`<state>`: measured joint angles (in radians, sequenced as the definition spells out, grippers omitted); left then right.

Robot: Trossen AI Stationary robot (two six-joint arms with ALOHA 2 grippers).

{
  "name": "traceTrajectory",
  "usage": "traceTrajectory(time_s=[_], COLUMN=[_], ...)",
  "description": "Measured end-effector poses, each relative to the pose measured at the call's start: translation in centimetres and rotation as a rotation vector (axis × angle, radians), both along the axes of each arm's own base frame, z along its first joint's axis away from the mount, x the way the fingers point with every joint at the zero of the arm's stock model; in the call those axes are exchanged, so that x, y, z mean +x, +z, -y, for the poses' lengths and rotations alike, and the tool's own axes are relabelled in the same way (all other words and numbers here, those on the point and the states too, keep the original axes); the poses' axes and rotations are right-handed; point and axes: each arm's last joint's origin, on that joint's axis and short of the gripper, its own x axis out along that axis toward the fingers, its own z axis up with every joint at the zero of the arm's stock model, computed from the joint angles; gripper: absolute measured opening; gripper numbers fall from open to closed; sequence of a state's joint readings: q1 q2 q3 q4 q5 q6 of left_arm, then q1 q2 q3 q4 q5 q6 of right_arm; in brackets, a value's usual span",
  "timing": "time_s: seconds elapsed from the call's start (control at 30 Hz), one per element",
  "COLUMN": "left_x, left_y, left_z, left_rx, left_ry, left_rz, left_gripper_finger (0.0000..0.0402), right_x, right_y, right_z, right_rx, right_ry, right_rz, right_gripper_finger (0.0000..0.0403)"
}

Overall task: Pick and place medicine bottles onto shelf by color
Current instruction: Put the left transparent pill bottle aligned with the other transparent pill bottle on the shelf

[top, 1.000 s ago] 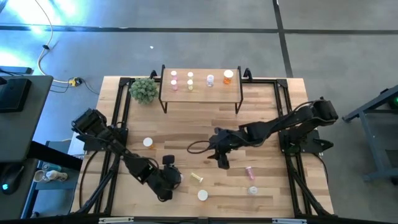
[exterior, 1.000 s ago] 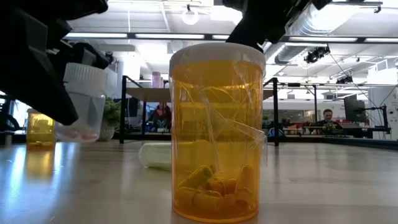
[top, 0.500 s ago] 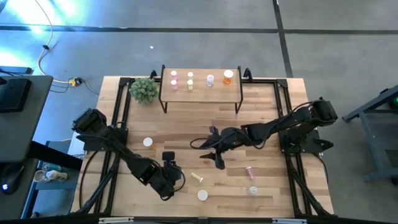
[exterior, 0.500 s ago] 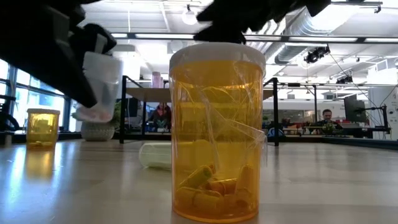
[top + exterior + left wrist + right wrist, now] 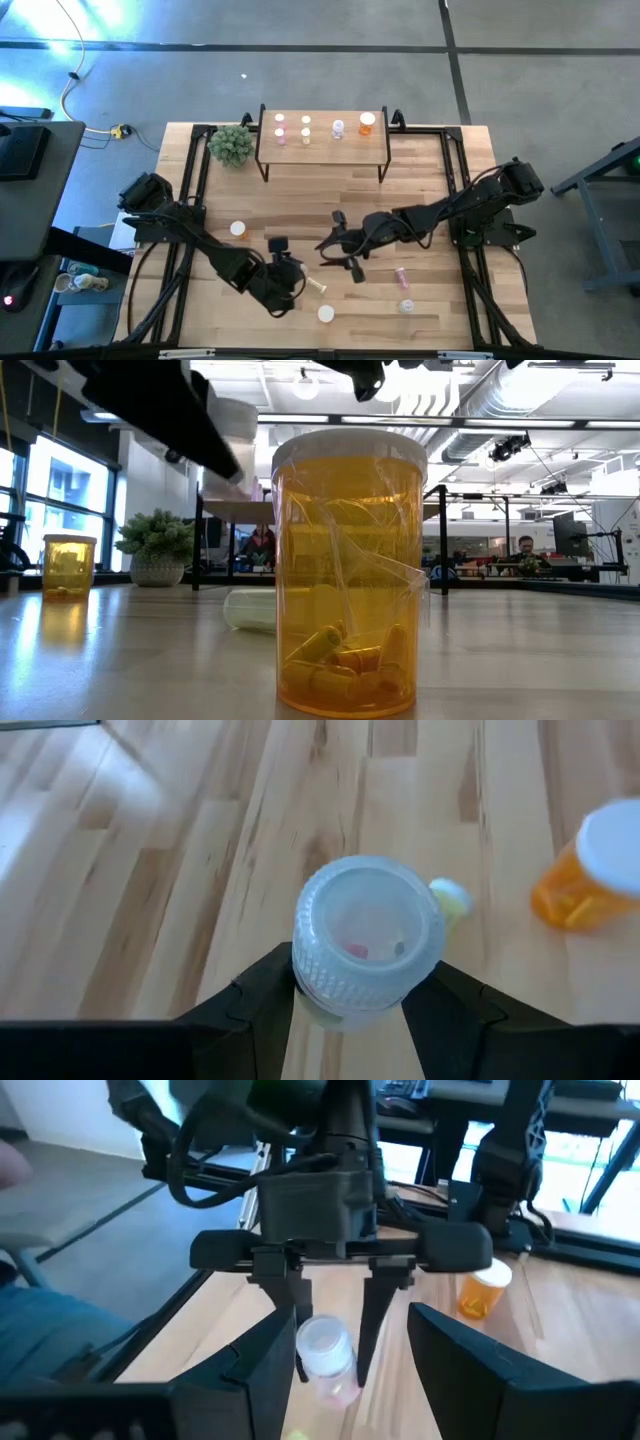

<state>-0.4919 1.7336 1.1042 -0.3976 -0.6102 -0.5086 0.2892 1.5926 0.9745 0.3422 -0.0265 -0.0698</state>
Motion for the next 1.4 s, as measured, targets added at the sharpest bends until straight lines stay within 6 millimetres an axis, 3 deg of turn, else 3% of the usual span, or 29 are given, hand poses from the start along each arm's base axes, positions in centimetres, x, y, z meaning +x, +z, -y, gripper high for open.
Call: traceTrajectory(time_s=[0.23, 0.57, 0.83, 1.17, 1.4], left_x=[0.8, 1.3, 1.5, 1.5, 1.6], left_y=[0.3, 0.5, 0.5, 0.5, 0.6], left_z=[-0.5, -0.8, -1.1, -1.1, -1.1], left_rx=[-0.036, -0.032, -0.064, -0.06, -0.06], left_ry=[0.019, -0.037, -0.041, -0.036, -0.027], left_rz=[0.056, 0.056, 0.047, 0.054, 0.082], left_gripper_finger=[0.0157, 0.0157, 0.0157, 0.0157, 0.0157], right_x=[-0.2, 0.4, 0.3, 1.7, 2.1], right_y=[0.2, -1.9, -1.9, -4.2, -4.5], right_z=[-0.7, -1.9, -2.4, -2.9, -2.6], right_rx=[-0.068, -0.036, -0.076, -0.068, -0.059], right_ry=[0.002, 0.015, -0.105, -0.043, -0.035], right_rz=[0.04, -0.034, -0.004, 0.032, 0.034], right_gripper_finger=[0.0186, 0.0186, 0.0187, 0.0254, 0.0262])
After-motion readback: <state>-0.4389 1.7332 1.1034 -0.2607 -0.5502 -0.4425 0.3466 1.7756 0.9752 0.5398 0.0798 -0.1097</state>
